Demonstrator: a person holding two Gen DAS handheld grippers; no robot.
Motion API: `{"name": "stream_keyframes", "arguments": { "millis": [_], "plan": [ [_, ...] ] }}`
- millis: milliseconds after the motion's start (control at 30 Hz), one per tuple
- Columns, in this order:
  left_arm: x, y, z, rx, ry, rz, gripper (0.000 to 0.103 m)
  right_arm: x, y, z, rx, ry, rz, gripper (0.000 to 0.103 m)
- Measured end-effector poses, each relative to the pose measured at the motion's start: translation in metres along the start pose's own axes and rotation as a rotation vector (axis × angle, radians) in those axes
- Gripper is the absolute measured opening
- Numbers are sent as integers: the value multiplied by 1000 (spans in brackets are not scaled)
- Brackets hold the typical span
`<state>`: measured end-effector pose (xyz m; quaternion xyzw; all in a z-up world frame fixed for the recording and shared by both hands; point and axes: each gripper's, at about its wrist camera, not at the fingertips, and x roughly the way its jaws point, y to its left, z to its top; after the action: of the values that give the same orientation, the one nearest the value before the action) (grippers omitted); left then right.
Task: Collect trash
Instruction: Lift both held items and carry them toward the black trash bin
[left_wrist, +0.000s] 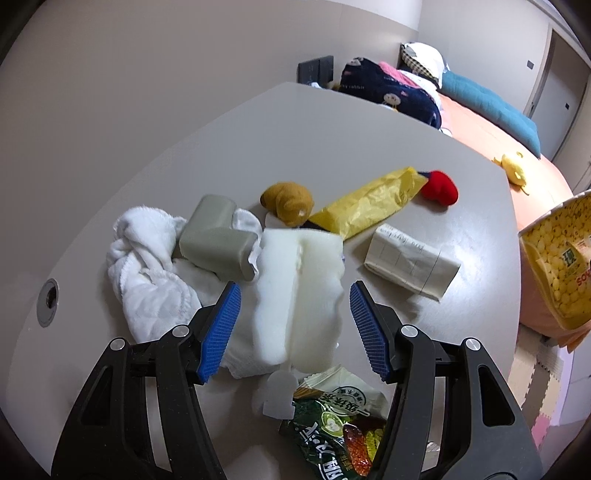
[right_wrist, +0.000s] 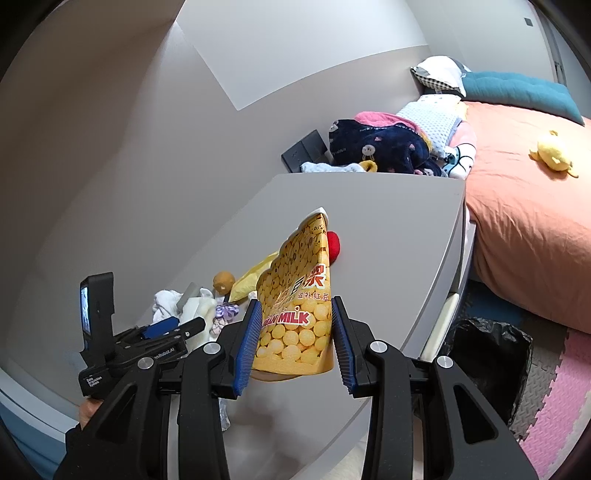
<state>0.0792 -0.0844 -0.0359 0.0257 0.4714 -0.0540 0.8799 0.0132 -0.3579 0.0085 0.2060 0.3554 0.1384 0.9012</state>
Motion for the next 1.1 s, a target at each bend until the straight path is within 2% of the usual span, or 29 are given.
{"name": "stream_keyframes", "arguments": {
  "millis": [100, 133, 167, 300, 633, 1100],
  "plan": [
    [7, -1, -3, 8, 19, 2, 59, 1, -1, 0, 2, 1, -3, 40],
    [8, -1, -4, 11, 18, 9, 55, 2, 0, 0, 2, 2, -4, 40],
    [10, -1, -5, 15, 24, 13, 42, 2, -1, 0, 3, 1, -5, 40],
    [4, 1, -2, 11, 11, 9, 33, 2, -1, 0, 5, -1, -4, 40],
    [-26, -11, 13, 30, -49, 7, 30, -5, -4, 5, 6, -11, 5, 40],
    [-38, -85, 41, 117, -89, -73, 30, -38, -41, 22, 33, -57, -60, 40]
  ]
}}
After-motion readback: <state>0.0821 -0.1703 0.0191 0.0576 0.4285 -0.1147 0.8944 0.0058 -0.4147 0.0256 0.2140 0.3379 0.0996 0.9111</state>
